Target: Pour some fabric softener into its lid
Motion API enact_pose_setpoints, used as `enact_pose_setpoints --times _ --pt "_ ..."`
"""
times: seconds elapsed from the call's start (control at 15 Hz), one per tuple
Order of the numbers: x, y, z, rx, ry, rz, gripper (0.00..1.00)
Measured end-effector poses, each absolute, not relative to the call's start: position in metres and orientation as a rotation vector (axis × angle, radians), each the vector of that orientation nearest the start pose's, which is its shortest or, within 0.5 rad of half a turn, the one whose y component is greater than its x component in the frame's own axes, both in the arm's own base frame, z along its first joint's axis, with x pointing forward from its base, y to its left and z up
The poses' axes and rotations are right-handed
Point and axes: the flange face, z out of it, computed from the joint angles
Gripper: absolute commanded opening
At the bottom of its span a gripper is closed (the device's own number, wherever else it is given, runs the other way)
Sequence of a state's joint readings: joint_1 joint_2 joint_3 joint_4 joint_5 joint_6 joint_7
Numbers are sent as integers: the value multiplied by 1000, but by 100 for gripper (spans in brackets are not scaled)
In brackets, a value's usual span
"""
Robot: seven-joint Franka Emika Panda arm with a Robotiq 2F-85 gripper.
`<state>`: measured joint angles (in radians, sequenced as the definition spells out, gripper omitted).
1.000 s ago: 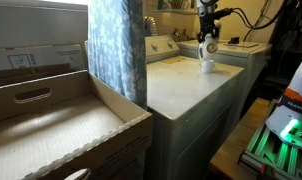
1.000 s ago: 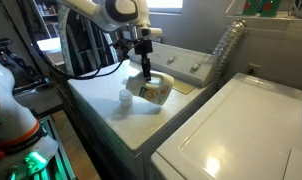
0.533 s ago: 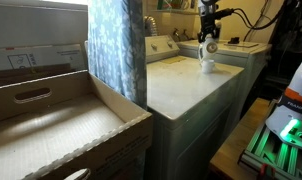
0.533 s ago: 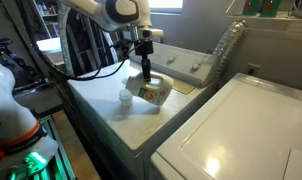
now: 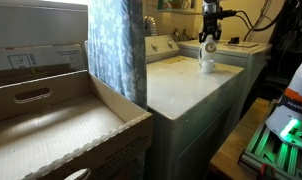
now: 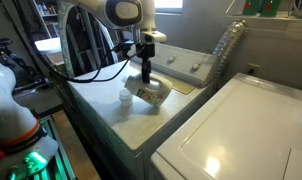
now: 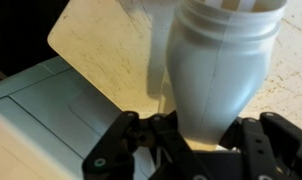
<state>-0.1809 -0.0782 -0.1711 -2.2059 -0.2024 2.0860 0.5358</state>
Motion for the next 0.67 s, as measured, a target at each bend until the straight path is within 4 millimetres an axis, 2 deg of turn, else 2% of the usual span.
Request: enact_pose_setpoints --times 0.67 --pt "468 -229 413 -2765 1422 116 0"
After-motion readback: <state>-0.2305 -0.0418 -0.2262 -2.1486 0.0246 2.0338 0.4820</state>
